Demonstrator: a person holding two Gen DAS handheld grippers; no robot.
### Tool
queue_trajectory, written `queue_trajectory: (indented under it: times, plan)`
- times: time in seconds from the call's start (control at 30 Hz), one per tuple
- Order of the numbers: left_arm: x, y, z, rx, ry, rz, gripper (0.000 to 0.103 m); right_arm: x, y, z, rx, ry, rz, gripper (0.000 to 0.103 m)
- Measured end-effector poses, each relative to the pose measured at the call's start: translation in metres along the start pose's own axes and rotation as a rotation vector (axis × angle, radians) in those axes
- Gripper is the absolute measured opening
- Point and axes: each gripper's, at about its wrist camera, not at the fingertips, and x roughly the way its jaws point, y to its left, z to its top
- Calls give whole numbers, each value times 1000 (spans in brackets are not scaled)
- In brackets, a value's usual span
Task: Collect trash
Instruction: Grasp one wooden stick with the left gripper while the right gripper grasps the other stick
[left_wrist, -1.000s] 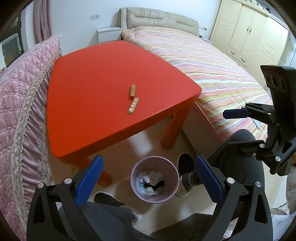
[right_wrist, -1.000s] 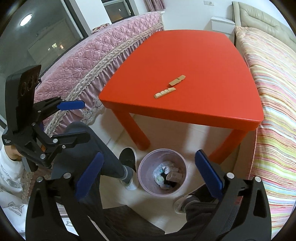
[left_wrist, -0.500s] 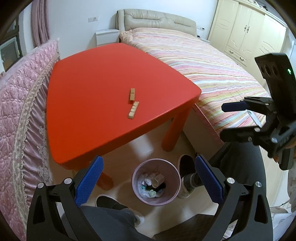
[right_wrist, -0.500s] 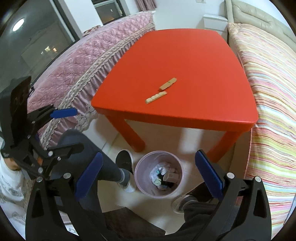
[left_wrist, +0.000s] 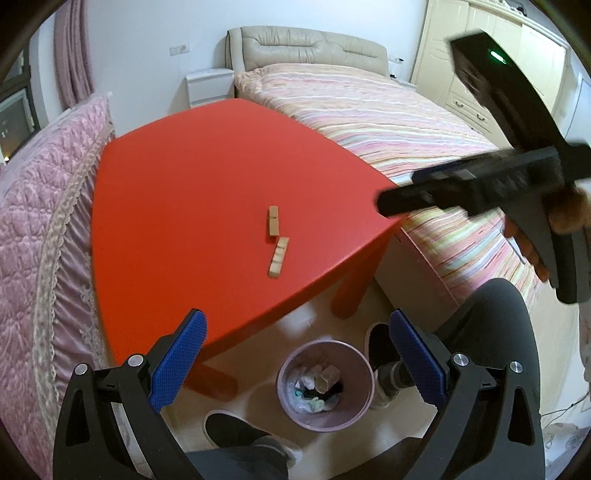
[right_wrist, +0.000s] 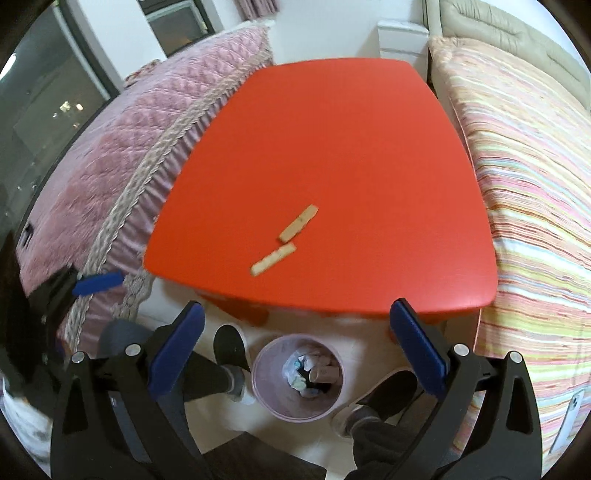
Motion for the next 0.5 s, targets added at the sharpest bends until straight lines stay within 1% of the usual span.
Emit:
queue_trajectory:
  times: [0.07, 0.1, 0.27, 0.4, 0.5]
  plan:
    - [6, 2, 5, 5, 6, -5, 95, 10, -3, 15, 21, 22, -4, 99]
    - [10, 3, 8, 4, 11, -9, 95, 18, -5, 27, 41, 43, -35, 99]
    - [31, 10, 20, 5, 27, -15, 95, 59, -10, 62, 111, 136, -80, 99]
    - [50, 14, 28, 5, 48, -32, 95, 98, -16, 79, 171, 226, -104, 99]
    - [65, 14, 31, 19, 61, -35, 95, 120, -17, 82, 194, 264, -123, 99]
